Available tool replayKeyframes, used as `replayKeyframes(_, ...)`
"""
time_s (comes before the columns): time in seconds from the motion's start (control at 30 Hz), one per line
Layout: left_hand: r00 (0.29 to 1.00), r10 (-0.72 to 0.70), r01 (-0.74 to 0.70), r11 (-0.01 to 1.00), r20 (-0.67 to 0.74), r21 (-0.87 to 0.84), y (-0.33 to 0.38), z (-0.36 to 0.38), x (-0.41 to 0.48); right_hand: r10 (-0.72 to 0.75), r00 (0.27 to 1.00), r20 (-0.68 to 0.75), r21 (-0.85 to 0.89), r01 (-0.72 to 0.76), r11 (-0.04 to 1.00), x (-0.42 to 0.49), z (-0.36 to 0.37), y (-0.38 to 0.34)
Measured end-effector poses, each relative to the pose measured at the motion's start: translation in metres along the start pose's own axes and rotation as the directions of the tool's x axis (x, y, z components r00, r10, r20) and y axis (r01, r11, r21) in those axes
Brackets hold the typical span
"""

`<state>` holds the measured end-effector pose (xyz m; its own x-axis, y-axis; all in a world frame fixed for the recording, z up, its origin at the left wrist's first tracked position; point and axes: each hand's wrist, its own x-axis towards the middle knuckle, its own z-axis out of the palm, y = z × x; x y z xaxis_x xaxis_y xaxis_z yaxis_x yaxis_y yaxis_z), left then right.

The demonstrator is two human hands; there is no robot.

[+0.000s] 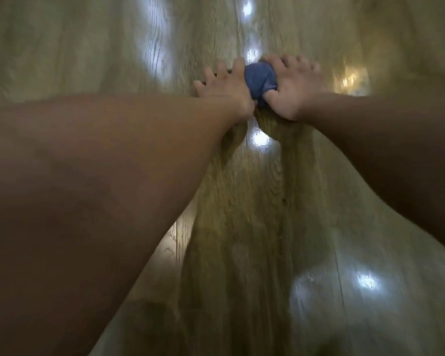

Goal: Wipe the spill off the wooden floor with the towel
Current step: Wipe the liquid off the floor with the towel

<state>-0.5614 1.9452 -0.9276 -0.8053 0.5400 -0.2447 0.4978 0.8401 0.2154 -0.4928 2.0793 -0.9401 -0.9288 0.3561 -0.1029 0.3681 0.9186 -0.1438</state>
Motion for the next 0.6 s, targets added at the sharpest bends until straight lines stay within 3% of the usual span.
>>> replayKeyframes(0.13,0.995,0.002,-0.004,1.0,-0.096,-0.017,0.001,0.012,-0.01,0.038,0.998,-0.059,-0.012,-0.038,0.999,-0.021,0.008,-0.004)
replayKeyframes(0.27,0.995,-0.025,0.029,0.999,-0.094,0.038,0.008,0.016,-0.033,0.059,0.998,-0.033,-0.032,-0.06,0.998,-0.048,0.009,-0.004)
replayKeyframes(0.4,0.977,-0.127,0.106,0.986,-0.172,-0.126,0.016,0.038,-0.077,0.07,0.997,-0.029,-0.08,-0.072,0.994,-0.068,0.014,-0.003)
replayKeyframes(0.6,0.987,-0.033,0.02,0.997,-0.159,-0.081,0.011,0.061,-0.097,0.042,0.999,-0.021,-0.101,-0.044,0.994,-0.094,0.012,0.006)
